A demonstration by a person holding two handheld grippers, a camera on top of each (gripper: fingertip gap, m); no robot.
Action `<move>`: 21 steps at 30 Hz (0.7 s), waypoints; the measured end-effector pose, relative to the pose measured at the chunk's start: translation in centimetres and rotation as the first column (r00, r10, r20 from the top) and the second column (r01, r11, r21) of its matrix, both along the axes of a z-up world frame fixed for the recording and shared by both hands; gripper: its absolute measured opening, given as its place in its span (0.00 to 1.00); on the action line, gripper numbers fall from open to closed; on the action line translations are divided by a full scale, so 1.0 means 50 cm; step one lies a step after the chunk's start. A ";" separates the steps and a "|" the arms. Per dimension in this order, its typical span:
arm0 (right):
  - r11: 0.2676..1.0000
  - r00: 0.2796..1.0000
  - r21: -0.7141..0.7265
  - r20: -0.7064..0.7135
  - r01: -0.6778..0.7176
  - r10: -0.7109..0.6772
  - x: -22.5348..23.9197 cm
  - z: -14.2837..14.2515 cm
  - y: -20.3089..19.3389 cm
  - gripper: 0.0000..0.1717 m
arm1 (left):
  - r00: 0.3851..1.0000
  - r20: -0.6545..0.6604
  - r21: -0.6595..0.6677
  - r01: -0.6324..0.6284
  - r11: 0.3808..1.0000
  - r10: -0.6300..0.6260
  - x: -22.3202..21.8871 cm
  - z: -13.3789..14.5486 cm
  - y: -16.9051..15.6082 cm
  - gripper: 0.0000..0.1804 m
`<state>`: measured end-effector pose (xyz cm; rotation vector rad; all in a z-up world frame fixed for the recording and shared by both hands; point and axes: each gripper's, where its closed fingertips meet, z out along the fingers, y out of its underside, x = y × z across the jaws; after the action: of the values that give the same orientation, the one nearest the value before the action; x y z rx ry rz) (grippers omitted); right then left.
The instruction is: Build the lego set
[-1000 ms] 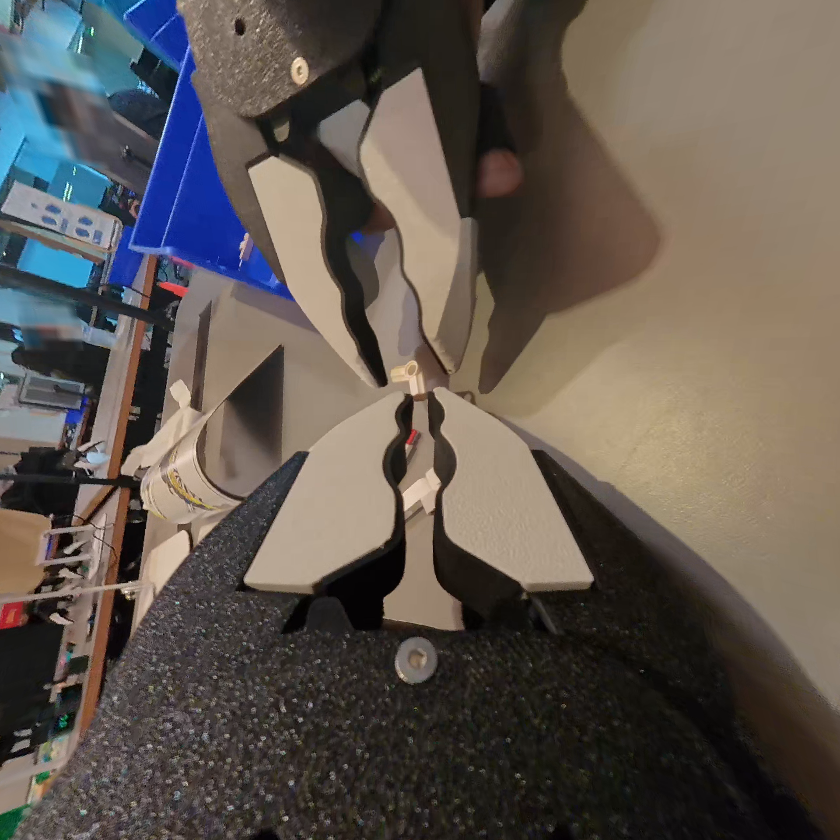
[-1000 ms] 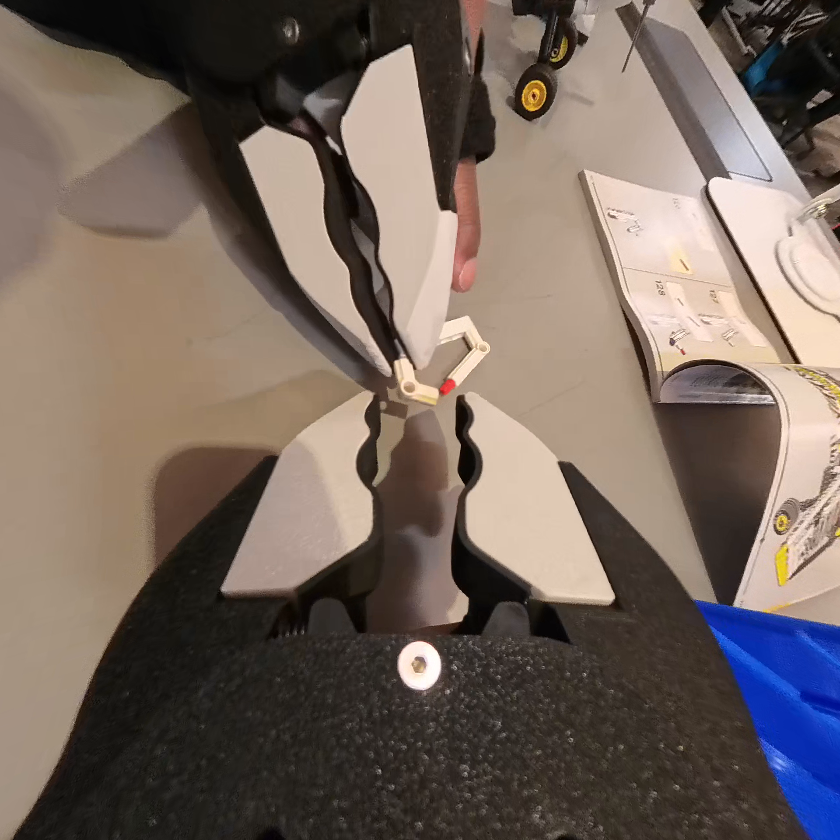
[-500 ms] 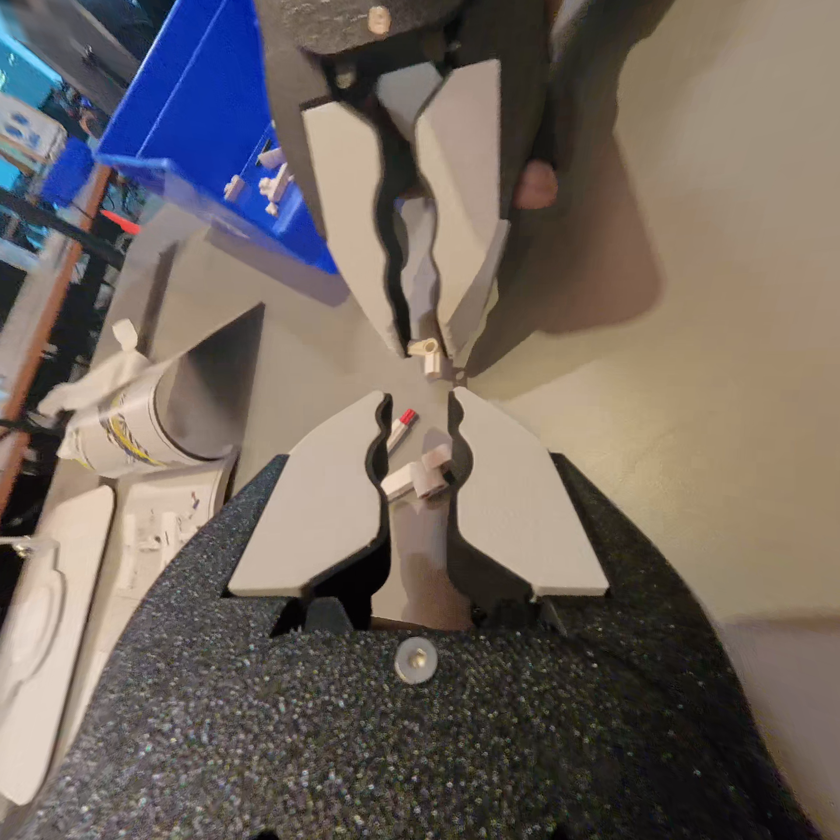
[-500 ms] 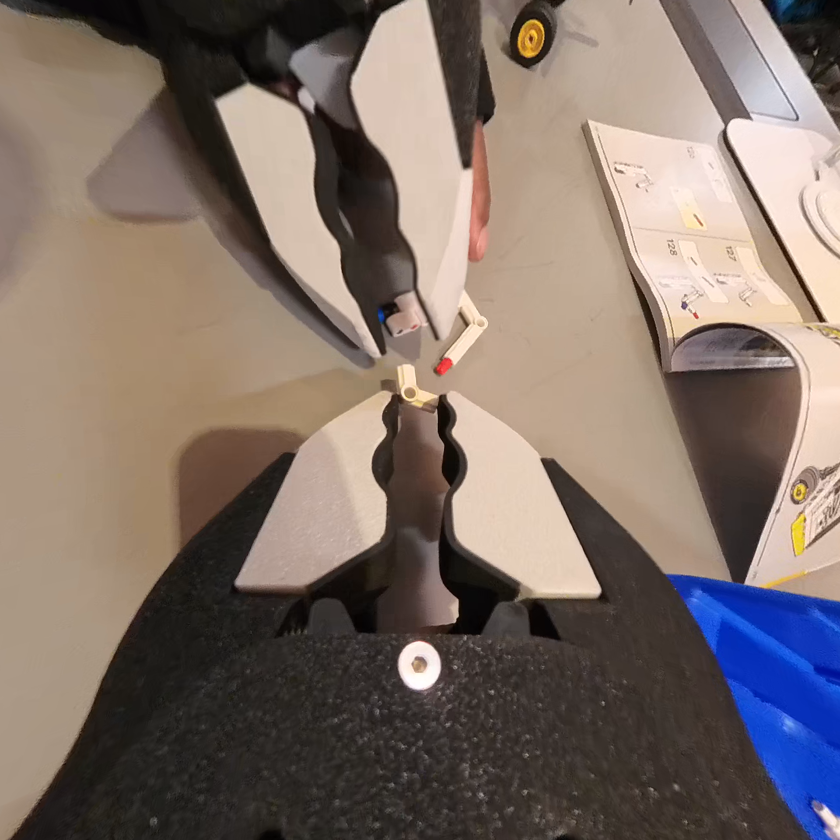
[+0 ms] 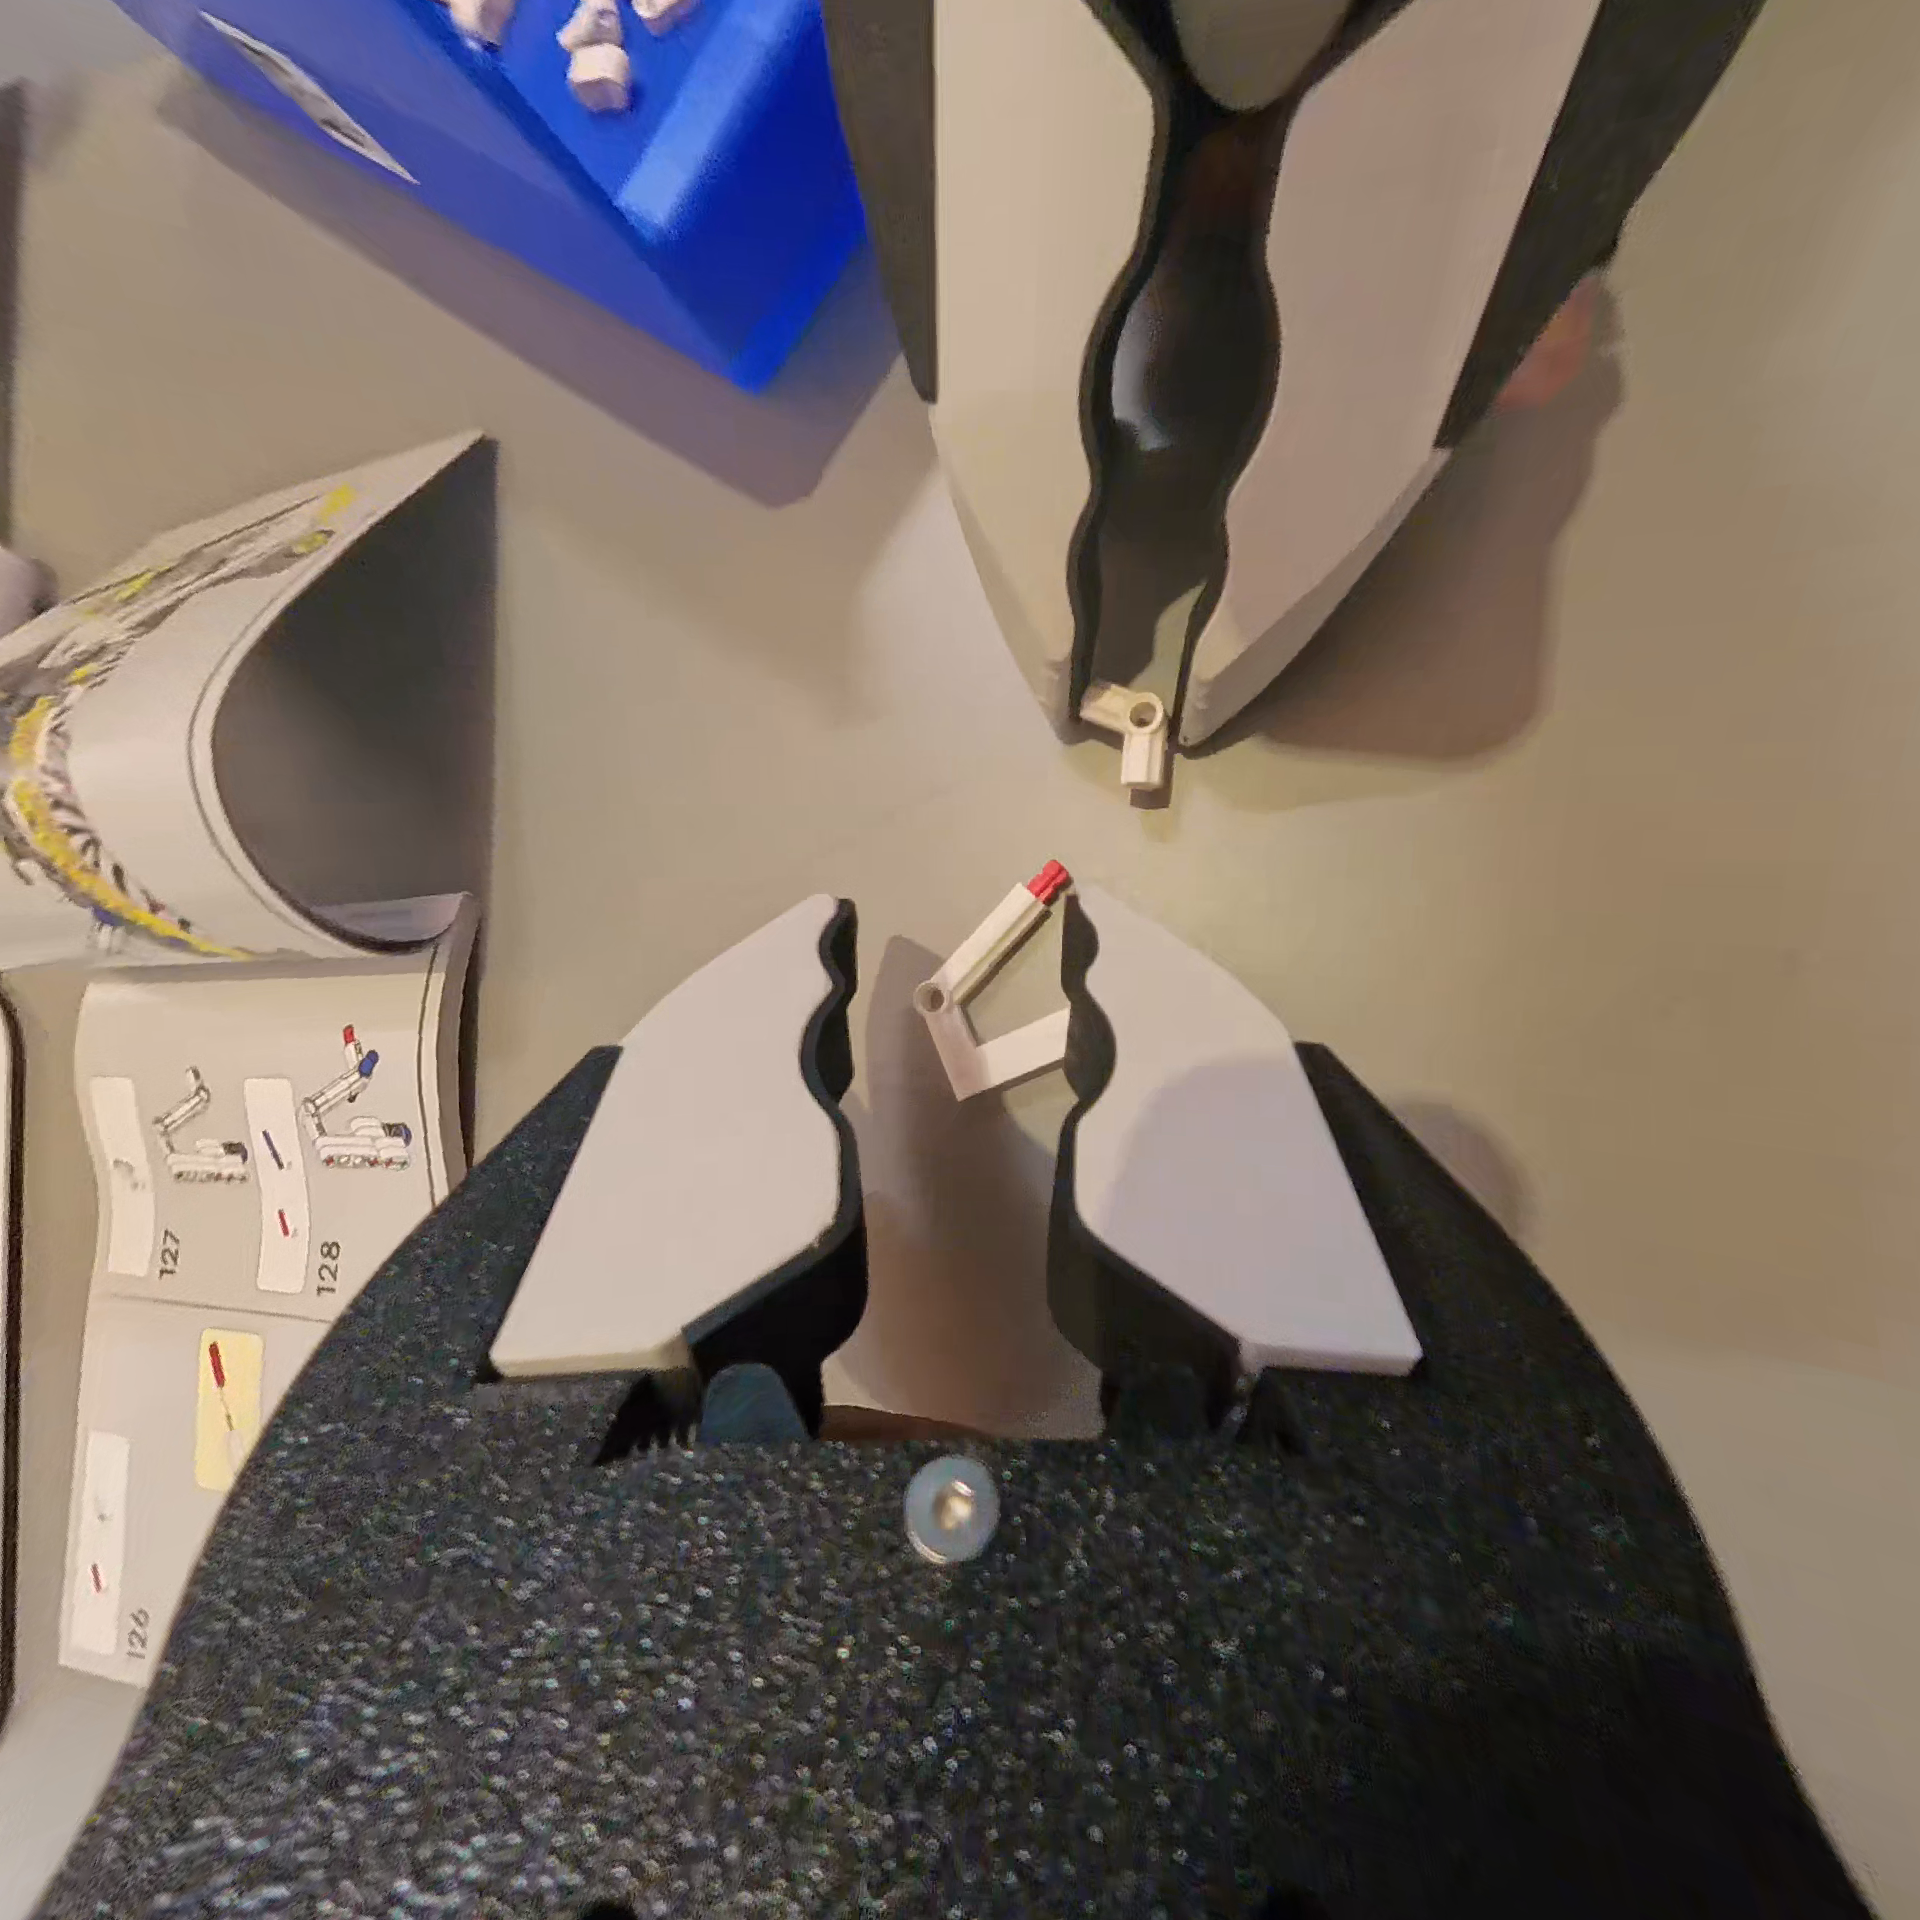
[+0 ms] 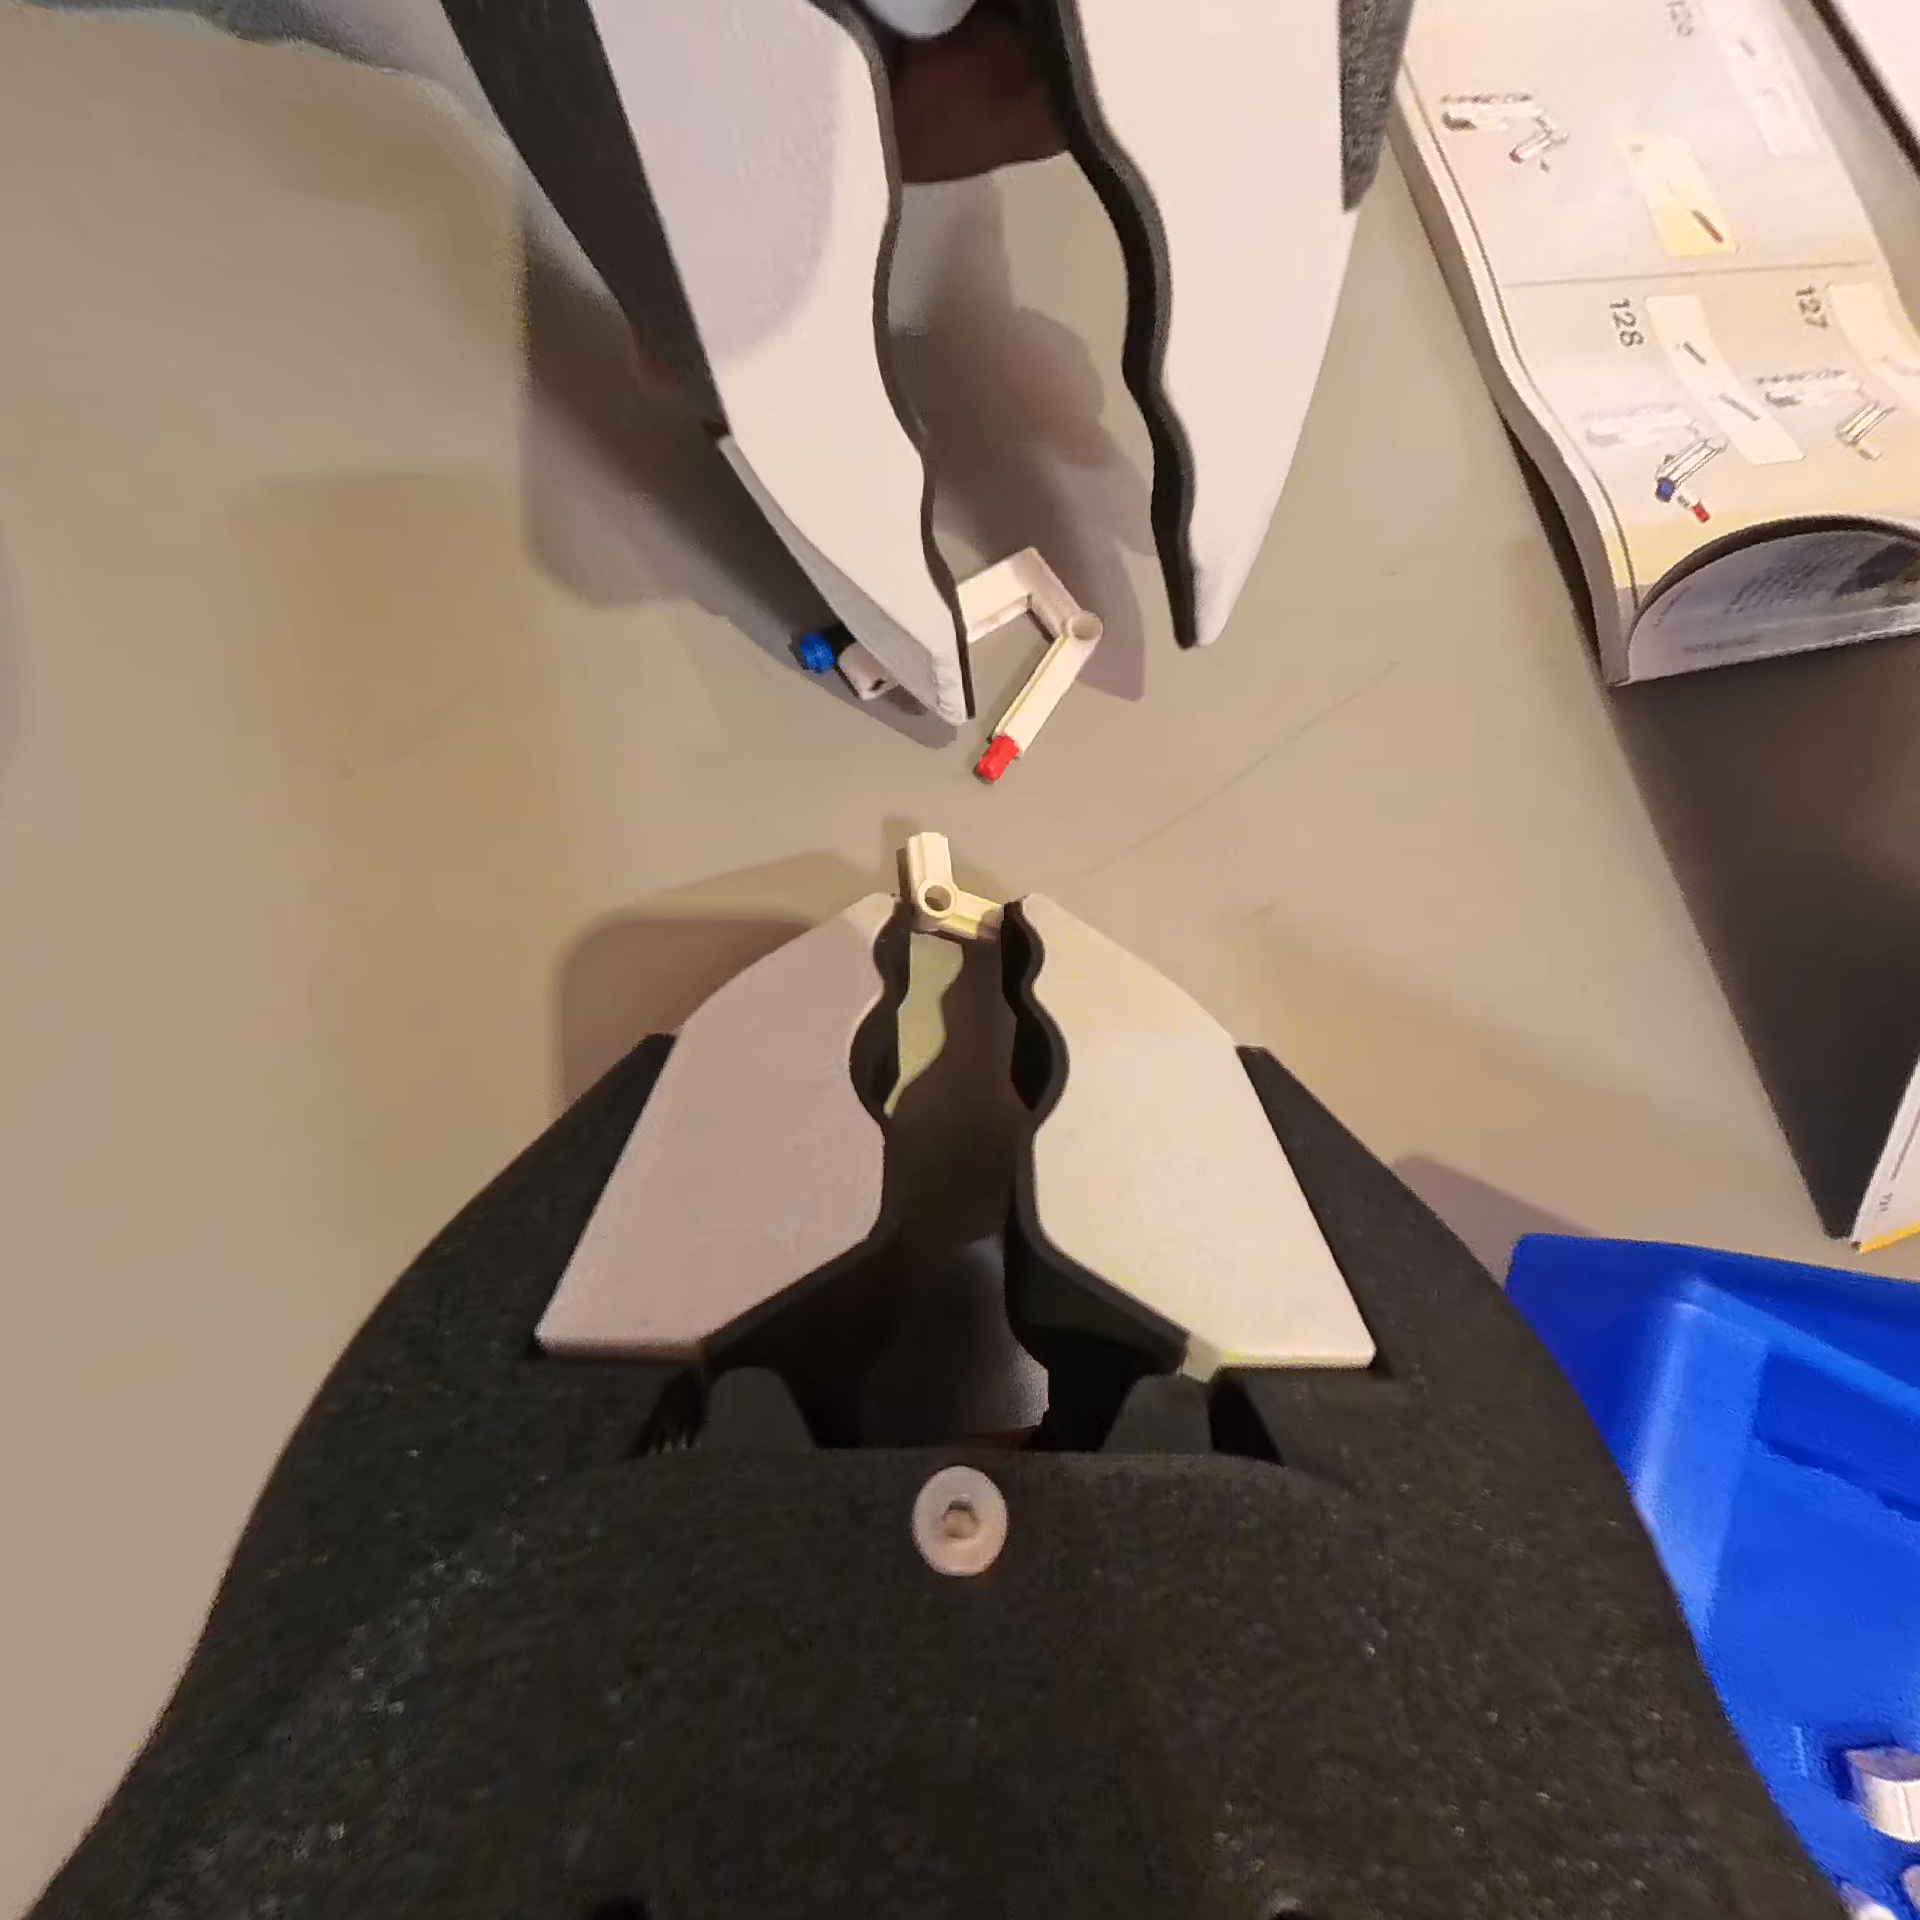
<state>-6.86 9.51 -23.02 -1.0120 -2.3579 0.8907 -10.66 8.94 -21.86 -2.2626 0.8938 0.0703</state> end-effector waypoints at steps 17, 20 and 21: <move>1.000 0.999 0.001 -0.025 0.022 -0.022 -0.008 0.005 0.005 0.13 | 0.997 0.070 -0.106 -0.010 0.994 0.017 -0.002 -0.026 -0.017 0.04; 0.999 0.994 0.034 -0.112 0.011 -0.007 -0.021 0.017 0.003 0.13 | 0.998 0.052 -0.042 -0.017 0.999 0.020 0.000 -0.020 -0.020 0.04; 0.999 0.991 0.043 -0.134 0.008 -0.002 -0.025 0.020 0.002 0.13 | 0.999 0.049 -0.019 -0.016 1.000 0.017 0.003 -0.017 -0.021 0.04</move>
<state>-8.09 9.60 -22.02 -0.9113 -2.2517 0.8742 -10.53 7.92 -22.71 -2.2798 0.8533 0.0141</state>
